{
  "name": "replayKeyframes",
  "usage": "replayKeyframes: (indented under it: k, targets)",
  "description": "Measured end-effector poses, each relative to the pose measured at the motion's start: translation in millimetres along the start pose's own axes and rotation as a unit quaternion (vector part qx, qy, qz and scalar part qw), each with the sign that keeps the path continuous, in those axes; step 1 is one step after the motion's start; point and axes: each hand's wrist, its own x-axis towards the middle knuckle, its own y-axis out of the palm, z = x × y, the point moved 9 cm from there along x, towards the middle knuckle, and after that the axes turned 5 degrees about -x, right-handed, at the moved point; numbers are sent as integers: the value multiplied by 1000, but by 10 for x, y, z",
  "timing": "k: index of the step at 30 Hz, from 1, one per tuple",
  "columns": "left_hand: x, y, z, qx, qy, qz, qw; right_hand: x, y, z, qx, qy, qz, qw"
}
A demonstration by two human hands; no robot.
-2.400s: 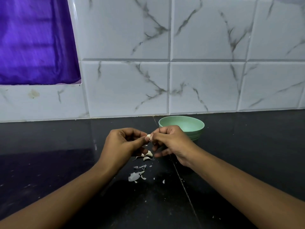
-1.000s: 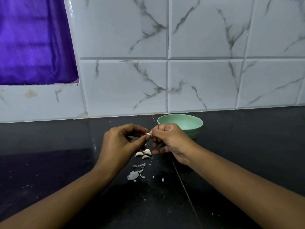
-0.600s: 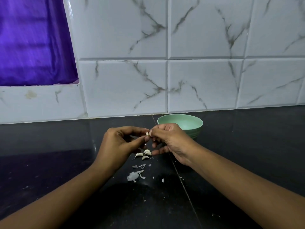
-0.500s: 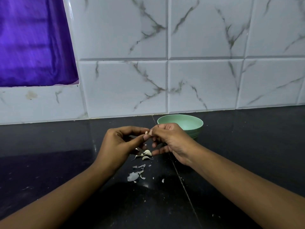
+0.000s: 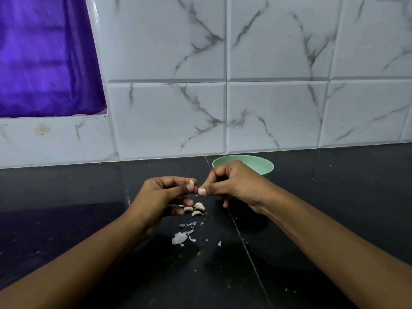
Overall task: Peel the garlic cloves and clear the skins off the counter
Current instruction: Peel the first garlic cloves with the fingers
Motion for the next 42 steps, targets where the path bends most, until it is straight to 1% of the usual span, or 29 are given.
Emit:
replayKeyframes:
  k: [4,7,12,14,16,18,20,22,24,26,29,35,39,40,41,42]
  targets:
    - [11,-30,-12,15,5,-10,1000,-11,18,3,13,-5,11,1000]
    - [7,-19,-17,31,7,-9,999,-22,-2,29,22,-2,-2,1000]
    - [6,-48,-49,76,30,-17,997,-15,1,11,20,21,5,1000]
    - [1,-35,-76,104,47,-11,993,2,-58,5,-10,1,-30,999]
    - [-6,-16,-94,125,58,-5,990,16,-106,24,-76,-33,-58,995]
    - [-10,1,-110,142,67,0,988,29,-69,44,-118,-59,-47,990]
    - [-17,16,-123,155,75,5,985,32,-29,69,-135,-80,-34,987]
    - [-24,34,-129,160,78,9,984,36,-42,96,-151,-99,-43,982]
    - [-27,56,-131,160,77,15,984,37,-80,145,-179,-134,-62,973]
    - [-26,67,-125,161,74,21,984,24,-80,216,-234,-183,-69,952]
    - [-32,74,-115,180,75,29,980,-8,-14,273,-300,-234,-48,923]
    - [-38,131,-91,212,69,52,974,-65,67,331,-409,-284,-18,867]
    - [-38,139,-35,198,40,70,977,-124,125,366,-446,-323,-27,834]
    - [-40,135,-24,184,31,72,980,-130,128,370,-451,-331,-32,828]
    - [-44,132,-17,169,24,74,983,-121,118,366,-442,-332,-33,833]
    - [-43,129,-16,155,20,74,985,-102,91,353,-412,-322,-29,852]
